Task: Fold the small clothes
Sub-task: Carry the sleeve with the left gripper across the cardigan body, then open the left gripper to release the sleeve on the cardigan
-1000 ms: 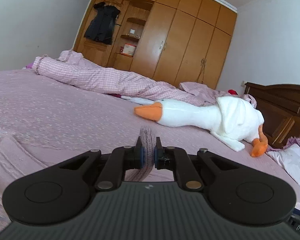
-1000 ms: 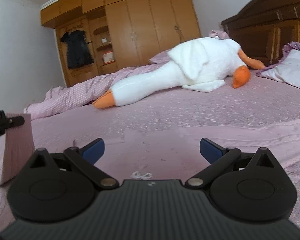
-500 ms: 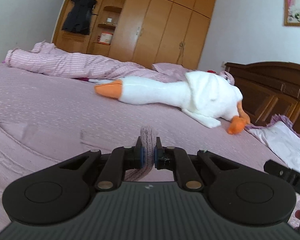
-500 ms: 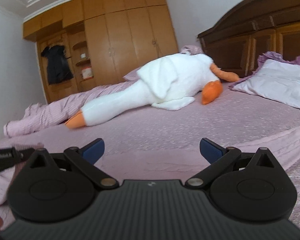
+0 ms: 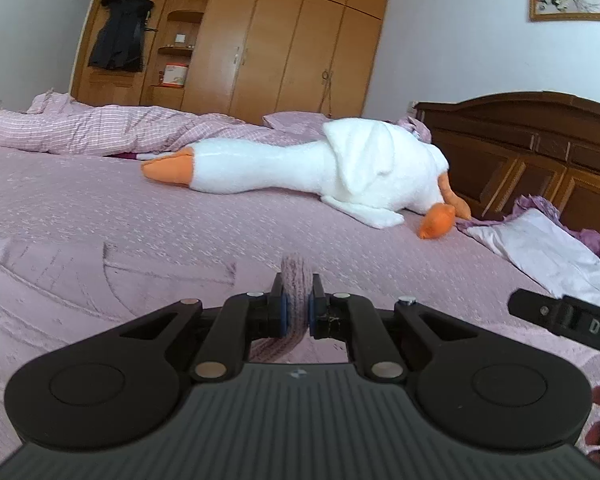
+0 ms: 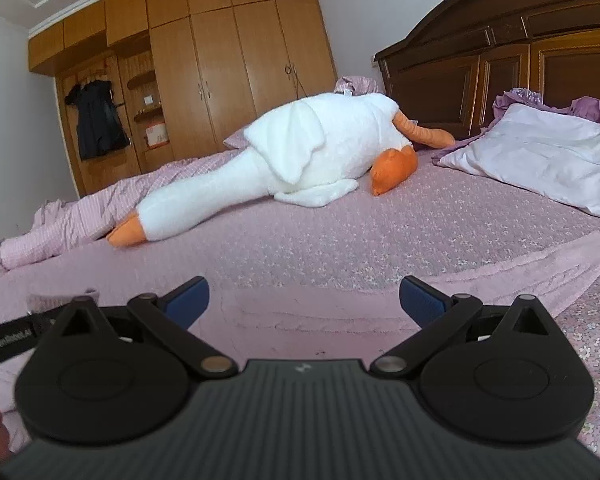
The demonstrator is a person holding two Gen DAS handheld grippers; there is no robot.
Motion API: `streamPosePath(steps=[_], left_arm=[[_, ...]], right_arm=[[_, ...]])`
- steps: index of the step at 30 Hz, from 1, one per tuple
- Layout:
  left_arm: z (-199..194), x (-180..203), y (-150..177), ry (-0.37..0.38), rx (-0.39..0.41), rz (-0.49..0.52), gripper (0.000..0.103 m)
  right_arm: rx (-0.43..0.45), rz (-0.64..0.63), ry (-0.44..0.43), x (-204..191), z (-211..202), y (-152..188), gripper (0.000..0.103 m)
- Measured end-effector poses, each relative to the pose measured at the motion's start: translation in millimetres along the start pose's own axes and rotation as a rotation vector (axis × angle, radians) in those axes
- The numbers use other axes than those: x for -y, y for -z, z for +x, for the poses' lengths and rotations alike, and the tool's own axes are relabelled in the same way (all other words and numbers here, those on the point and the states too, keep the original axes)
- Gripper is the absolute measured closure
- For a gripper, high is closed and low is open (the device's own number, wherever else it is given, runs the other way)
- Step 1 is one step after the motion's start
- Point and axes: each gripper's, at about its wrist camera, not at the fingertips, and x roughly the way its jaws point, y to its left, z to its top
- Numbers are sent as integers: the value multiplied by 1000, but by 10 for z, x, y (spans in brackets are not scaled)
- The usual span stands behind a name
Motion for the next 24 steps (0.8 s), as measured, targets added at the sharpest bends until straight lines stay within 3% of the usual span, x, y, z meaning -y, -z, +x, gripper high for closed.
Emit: streamPosePath(steps=[16, 21, 23, 24], left_arm=[[29, 162, 228, 25, -23, 40, 93], [115, 199, 311, 36, -65, 29, 92], [106, 214, 341, 49, -73, 27, 84], [87, 206, 343, 61, -69, 19, 70]], right_arm=[[-14, -21, 6, -13, 22, -10, 0], [-24, -23, 6, -6, 32, -2, 0], [-27, -25, 10, 0, 36, -5, 0], [-25, -24, 10, 2, 36, -9, 0]])
